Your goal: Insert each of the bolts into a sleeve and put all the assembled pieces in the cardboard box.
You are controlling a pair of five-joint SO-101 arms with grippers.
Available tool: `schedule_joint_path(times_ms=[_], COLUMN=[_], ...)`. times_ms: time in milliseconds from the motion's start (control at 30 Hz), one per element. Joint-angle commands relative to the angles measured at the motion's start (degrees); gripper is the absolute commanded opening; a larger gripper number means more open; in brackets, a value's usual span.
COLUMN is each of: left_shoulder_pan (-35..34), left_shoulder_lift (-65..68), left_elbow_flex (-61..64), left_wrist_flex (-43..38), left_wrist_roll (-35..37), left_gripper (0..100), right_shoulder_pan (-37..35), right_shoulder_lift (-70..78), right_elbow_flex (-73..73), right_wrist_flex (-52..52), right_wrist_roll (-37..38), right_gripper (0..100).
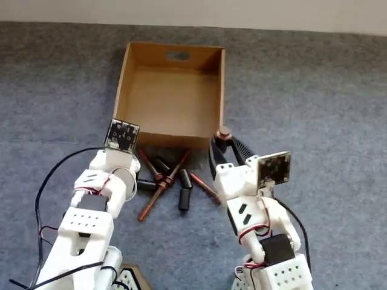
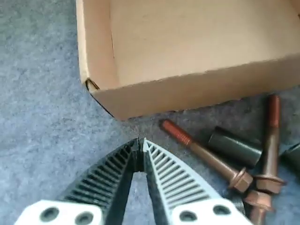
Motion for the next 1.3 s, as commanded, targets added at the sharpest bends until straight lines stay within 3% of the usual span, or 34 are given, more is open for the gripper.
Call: schedule_joint_path(times_ms=[0, 233, 633, 800, 933, 1267], left_shoulder_pan=[-0.40, -0.31, -0.31, -0.31, -0.31, -0.31], left_shoulder_lift=[-1.36, -1.36, -1.36, -1.36, -1.36, -1.36], left_elbow_flex=[0.04, 0.31, 0.84, 0.84, 0.92, 0.92], left_wrist_flex=[-1.32, -1.32, -1.32, -1.32, -1.32, -1.32], left_wrist_roll=[-0.18, -0.26, -0.26, -0.35, -0.44, -0.44], left_gripper=[3, 3, 3, 3, 3, 3], right_shoulder_pan=[-2.95, -4.79, -4.70, -3.12, -0.66, 0.75], right_shoulder_lift=[0.04, 9.45, 54.11, 72.92, 86.64, 112.22], right_elbow_flex=[-10.15, -27.30, -49.54, -57.01, -68.00, -99.12], right_wrist_flex=[0.40, 0.31, 0.40, 0.92, 5.93, 27.21], right_wrist_roll=[0.79, 5.19, 4.92, -4.48, -10.29, -10.20], right_gripper=[0.9, 0.9, 0.7, 0.7, 0.7, 0.7])
